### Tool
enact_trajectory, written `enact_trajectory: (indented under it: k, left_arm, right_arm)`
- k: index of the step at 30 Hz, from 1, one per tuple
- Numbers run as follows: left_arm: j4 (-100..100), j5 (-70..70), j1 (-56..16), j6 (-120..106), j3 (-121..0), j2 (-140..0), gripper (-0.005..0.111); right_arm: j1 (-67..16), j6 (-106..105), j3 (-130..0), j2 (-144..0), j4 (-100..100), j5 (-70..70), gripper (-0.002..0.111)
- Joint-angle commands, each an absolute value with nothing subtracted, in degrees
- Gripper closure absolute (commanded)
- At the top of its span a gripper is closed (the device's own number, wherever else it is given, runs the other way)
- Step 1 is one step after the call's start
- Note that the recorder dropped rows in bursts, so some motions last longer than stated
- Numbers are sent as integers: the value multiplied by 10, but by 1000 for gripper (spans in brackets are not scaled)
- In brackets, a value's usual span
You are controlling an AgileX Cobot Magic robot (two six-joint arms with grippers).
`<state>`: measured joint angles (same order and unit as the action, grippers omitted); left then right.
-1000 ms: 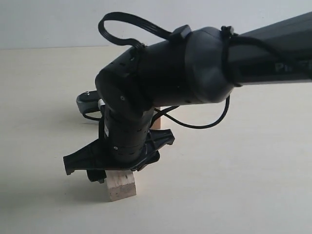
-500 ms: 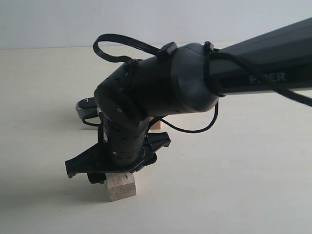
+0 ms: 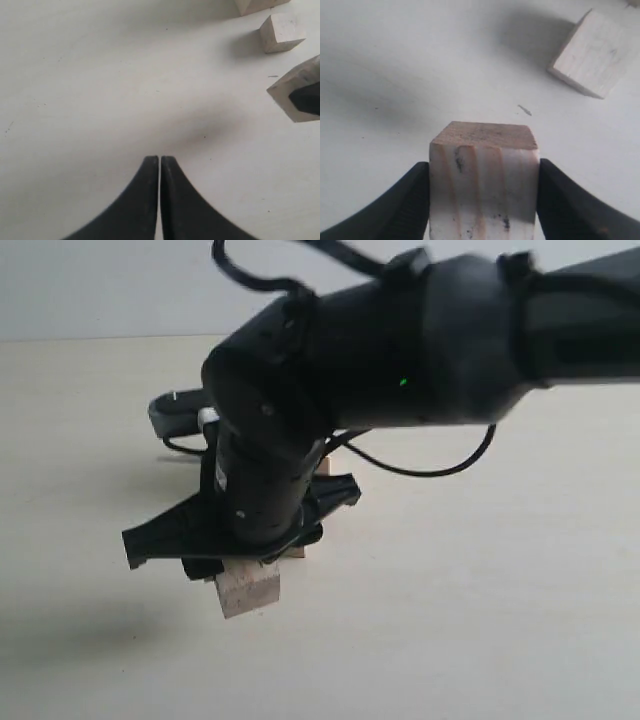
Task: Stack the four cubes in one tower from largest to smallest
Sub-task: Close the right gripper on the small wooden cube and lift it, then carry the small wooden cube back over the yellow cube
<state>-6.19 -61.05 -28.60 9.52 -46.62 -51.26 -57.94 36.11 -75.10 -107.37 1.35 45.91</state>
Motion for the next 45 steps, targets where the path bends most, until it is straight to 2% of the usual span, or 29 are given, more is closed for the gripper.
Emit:
enact_trajectory:
  k: [1, 5, 10, 21, 28, 45]
  left_arm:
    - [-56, -611, -286, 92, -465, -510, 103]
    - [-53, -611, -286, 92, -465, -510, 103]
    - [-50, -611, -286, 92, -465, -510, 103]
    - [-39, -611, -286, 92, -465, -510, 103]
    - [-38, -617, -286, 92, -465, -510, 103]
    - [-38, -618, -286, 90, -465, -510, 103]
  right_arm:
    - [-572, 377, -768, -987, 70, 509, 108]
    - [-514, 405, -888, -970, 155, 617, 108]
    - [-468, 388, -1013, -1015, 160, 687, 108]
    - [-446, 375, -1196, -1165, 120, 700, 108]
    - [-396, 362, -1212, -1202, -11, 700, 108]
    - [-379, 312, -1212, -1199, 12, 700, 108]
